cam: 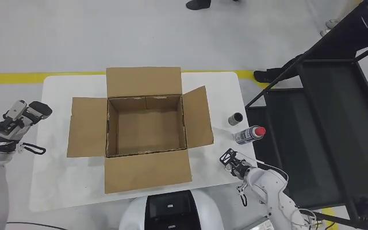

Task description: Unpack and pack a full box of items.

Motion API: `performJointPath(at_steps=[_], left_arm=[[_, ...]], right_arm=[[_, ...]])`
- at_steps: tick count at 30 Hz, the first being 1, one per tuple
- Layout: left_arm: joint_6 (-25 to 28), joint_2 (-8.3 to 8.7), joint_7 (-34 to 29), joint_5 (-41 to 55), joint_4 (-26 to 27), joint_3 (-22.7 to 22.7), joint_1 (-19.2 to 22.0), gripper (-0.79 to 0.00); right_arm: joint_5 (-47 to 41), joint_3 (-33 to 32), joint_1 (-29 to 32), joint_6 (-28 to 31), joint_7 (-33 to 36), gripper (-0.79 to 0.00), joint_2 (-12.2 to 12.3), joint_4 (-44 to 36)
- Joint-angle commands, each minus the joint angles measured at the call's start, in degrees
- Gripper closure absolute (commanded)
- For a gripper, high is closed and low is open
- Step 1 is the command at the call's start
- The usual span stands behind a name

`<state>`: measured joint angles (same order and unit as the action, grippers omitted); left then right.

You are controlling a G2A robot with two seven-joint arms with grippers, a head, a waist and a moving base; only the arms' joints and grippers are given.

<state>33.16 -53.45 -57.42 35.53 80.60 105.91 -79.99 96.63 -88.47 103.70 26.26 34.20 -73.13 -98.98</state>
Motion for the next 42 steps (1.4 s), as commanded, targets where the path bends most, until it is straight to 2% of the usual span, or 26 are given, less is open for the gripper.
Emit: performJointPath(at_steps=[1, 4, 6, 7, 8, 9, 10, 11, 13, 19, 26, 28, 29, 30, 32, 33, 37, 42], left_arm=[[0.00, 0.00, 0.00, 0.00, 0.00, 0.00, 0.00, -0.785], [0.00, 0.00, 0.00, 0.00, 0.00, 0.00, 0.00, -0.785], [0.00, 0.00, 0.00, 0.00, 0.00, 0.00, 0.00, -0.785], [0.00, 0.00, 0.00, 0.00, 0.00, 0.00, 0.00, -0.785], [0.00, 0.00, 0.00, 0.00, 0.00, 0.00, 0.00, -0.785], [0.00, 0.00, 0.00, 0.00, 0.00, 0.00, 0.00, -0.785], [0.00, 0.00, 0.00, 0.00, 0.00, 0.00, 0.00, -0.785], [0.00, 0.00, 0.00, 0.00, 0.00, 0.00, 0.00, -0.785], [0.00, 0.00, 0.00, 0.00, 0.00, 0.00, 0.00, -0.785], [0.00, 0.00, 0.00, 0.00, 0.00, 0.00, 0.00, -0.785], [0.00, 0.00, 0.00, 0.00, 0.00, 0.00, 0.00, -0.785], [0.00, 0.00, 0.00, 0.00, 0.00, 0.00, 0.00, -0.785], [0.00, 0.00, 0.00, 0.00, 0.00, 0.00, 0.00, -0.785], [0.00, 0.00, 0.00, 0.00, 0.00, 0.00, 0.00, -0.785], [0.00, 0.00, 0.00, 0.00, 0.00, 0.00, 0.00, -0.785], [0.00, 0.00, 0.00, 0.00, 0.00, 0.00, 0.00, -0.785], [0.00, 0.00, 0.00, 0.00, 0.00, 0.00, 0.00, -0.785], [0.00, 0.00, 0.00, 0.00, 0.00, 0.00, 0.00, -0.785]], right_arm=[[-0.04, 0.77, -1.00, -0.46, 0.37, 0.000, -0.04, 0.80], [0.32, 1.64, -2.42, -1.17, 1.07, 0.000, -0.04, 1.91], [0.27, 2.06, -3.10, -1.49, 1.44, -0.108, -0.04, 2.40], [0.17, 2.26, -3.36, -1.67, 1.58, -0.240, -0.04, 2.54], [0.04, 2.49, -3.57, -1.66, 1.69, -0.336, -0.04, 2.66], [-0.04, 2.67, -3.76, -1.75, 1.81, -0.385, -0.03, 2.77], [-0.26, 2.85, -3.92, -1.81, 1.87, -0.613, -0.03, 2.88], [-0.53, 3.00, -4.07, -1.84, 1.98, -0.699, -0.02, 2.95], [-0.99, 3.19, -4.19, -1.93, 2.12, -0.779, 0.00, 2.66], [-6.02, 0.23, -0.20, -0.64, 2.24, -0.785, 0.41, -4.53], [-18.03, -6.81, 6.18, 4.57, 3.46, -0.782, 1.16, -12.08], [-20.12, -7.60, 6.23, 6.27, 4.61, -0.456, 1.39, -11.89], [-20.43, -7.82, 5.82, 6.54, 5.16, -0.431, 1.49, -11.43], [-20.97, -7.78, 5.29, 6.57, 5.45, -0.456, 1.55, -10.71], [-21.85, -7.39, 3.91, 6.69, 5.84, -0.563, 1.65, -9.08], [-21.81, -7.08, 3.19, 6.63, 5.80, -0.570, 1.70, -8.18], [-19.77, -5.27, 0.67, 5.99, 5.14, -0.548, 1.87, -4.19], [-15.50, -2.99, -1.41, 4.76, 4.23, -0.419, 2.08, -0.55]])
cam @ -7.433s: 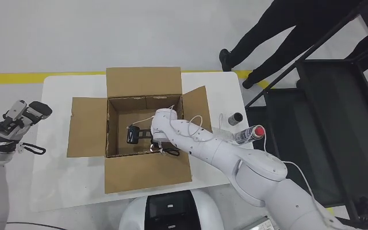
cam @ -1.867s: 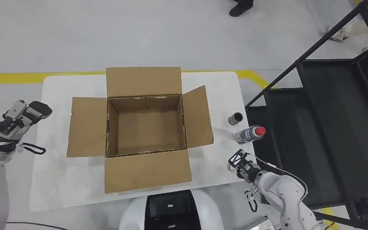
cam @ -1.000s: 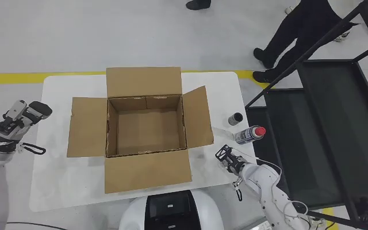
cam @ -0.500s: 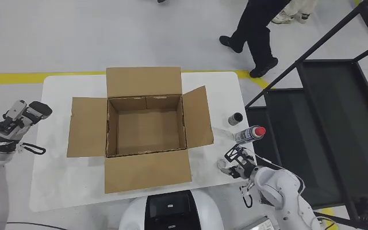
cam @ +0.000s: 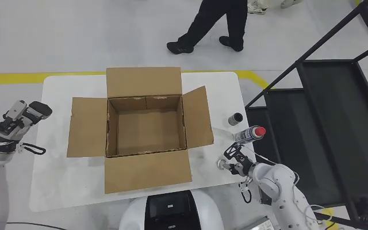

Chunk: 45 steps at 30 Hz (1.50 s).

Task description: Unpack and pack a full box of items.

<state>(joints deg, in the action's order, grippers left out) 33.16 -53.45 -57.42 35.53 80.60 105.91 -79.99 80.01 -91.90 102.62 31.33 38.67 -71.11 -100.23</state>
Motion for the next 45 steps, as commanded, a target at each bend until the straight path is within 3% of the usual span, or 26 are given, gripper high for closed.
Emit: performJointPath(at_steps=[1, 15, 18, 21, 24, 26, 30, 33, 45], left_arm=[[0.00, 0.00, 0.00, 0.00, 0.00, 0.00, 0.00, -0.785], [0.00, 0.00, 0.00, 0.00, 0.00, 0.00, 0.00, -0.785], [0.00, 0.00, 0.00, 0.00, 0.00, 0.00, 0.00, -0.785], [0.00, 0.00, 0.00, 0.00, 0.00, 0.00, 0.00, -0.785], [0.00, 0.00, 0.00, 0.00, 0.00, 0.00, 0.00, -0.785], [0.00, 0.00, 0.00, 0.00, 0.00, 0.00, 0.00, -0.785], [0.00, 0.00, 0.00, 0.00, 0.00, 0.00, 0.00, -0.785], [0.00, 0.00, 0.00, 0.00, 0.00, 0.00, 0.00, -0.785], [0.00, 0.00, 0.00, 0.00, 0.00, 0.00, 0.00, -0.785]], right_arm=[[1.77, 0.75, -0.56, -0.61, -0.53, -0.409, 0.09, 1.29], [3.55, 4.19, -3.39, -2.30, -2.65, -0.299, 0.44, 6.08], [3.79, 4.92, -3.89, -2.37, -2.61, -0.249, 0.51, 6.89], [3.86, 5.60, -4.27, -2.57, -2.64, -0.135, 0.58, 7.43], [4.15, 6.13, -4.51, -2.85, -2.55, -0.092, 0.66, 7.89], [4.32, 6.39, -4.66, -3.00, -2.61, 0.000, 0.73, 8.11], [4.53, 6.41, -4.69, -3.46, -2.89, 0.000, 0.89, 7.63], [3.79, 5.46, -3.75, -4.09, -3.72, 0.000, 1.08, 4.55], [-8.81, -5.26, 3.97, -4.06, -2.80, 0.000, 2.07, -25.97]])
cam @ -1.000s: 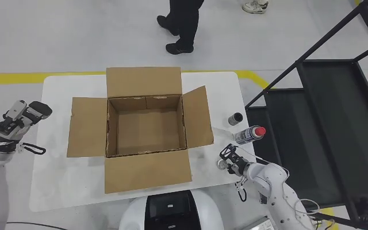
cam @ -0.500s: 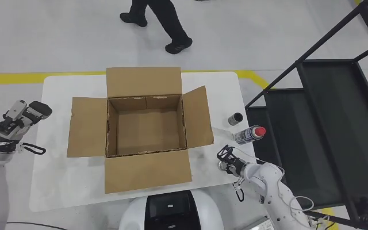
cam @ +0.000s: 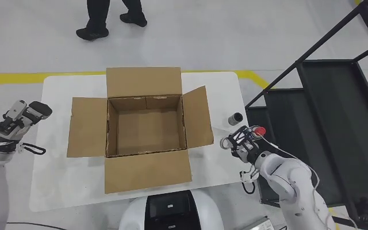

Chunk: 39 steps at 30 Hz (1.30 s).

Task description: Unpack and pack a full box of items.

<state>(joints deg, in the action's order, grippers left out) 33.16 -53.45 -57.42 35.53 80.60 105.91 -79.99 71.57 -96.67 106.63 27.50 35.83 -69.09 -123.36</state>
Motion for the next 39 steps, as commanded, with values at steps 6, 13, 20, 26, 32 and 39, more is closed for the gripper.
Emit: performJointPath(at_steps=[6, 13, 20, 26, 32, 39], left_arm=[[0.00, 0.00, 0.00, 0.00, 0.00, 0.00, 0.00, -0.785], [0.00, 0.00, 0.00, 0.00, 0.00, 0.00, 0.00, -0.785], [0.00, 0.00, 0.00, 0.00, 0.00, 0.00, 0.00, -0.785], [0.00, 0.00, 0.00, 0.00, 0.00, 0.00, 0.00, -0.785], [0.00, 0.00, 0.00, 0.00, 0.00, 0.00, 0.00, -0.785], [0.00, 0.00, 0.00, 0.00, 0.00, 0.00, 0.00, -0.785]], right_arm=[[0.96, 1.92, -4.52, -0.54, -0.85, 0.000, 0.27, -7.21], [3.01, 18.17, -17.82, -0.35, -0.43, 0.000, -0.42, 0.46], [7.26, 34.47, -30.79, -5.18, -1.03, 0.000, -2.64, 15.80], [11.02, 43.61, -39.30, -9.80, 0.08, 0.000, -4.87, 26.12], [12.08, 48.96, -44.98, -12.59, 2.33, 0.000, -6.85, 32.75], [10.29, 52.32, -49.88, -14.51, 5.32, -0.785, -8.92, 38.91]])
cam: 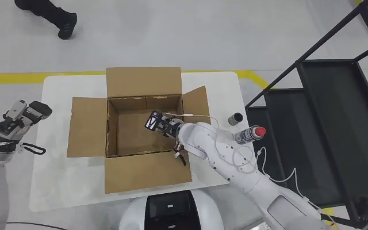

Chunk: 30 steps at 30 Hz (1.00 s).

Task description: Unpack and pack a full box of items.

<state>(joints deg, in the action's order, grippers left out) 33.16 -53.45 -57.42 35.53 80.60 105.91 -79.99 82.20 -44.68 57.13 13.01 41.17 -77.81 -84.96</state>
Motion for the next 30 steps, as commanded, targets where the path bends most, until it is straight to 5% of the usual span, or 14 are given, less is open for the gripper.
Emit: performJointPath(at_steps=[1, 10, 19, 25, 30], left_arm=[[0.00, 0.00, 0.00, 0.00, 0.00, 0.00, 0.00, -0.785], [0.00, 0.00, 0.00, 0.00, 0.00, 0.00, 0.00, -0.785], [0.00, 0.00, 0.00, 0.00, 0.00, 0.00, 0.00, -0.785], [0.00, 0.00, 0.00, 0.00, 0.00, 0.00, 0.00, -0.785], [0.00, 0.00, 0.00, 0.00, 0.00, 0.00, 0.00, -0.785]], right_arm=[[-0.72, 0.69, -0.67, 0.17, 0.04, -0.785, -0.41, 0.65], [-6.94, -7.19, 6.18, 2.35, -3.56, -0.785, 1.19, -13.82], [-11.80, -33.26, 28.64, 16.03, -18.27, -0.785, 6.12, -39.11], [-12.40, -49.67, 43.67, 18.28, -32.95, -0.785, 7.34, -41.21], [-13.80, -56.44, 50.98, 19.56, -40.98, -0.785, 7.55, -39.12]])
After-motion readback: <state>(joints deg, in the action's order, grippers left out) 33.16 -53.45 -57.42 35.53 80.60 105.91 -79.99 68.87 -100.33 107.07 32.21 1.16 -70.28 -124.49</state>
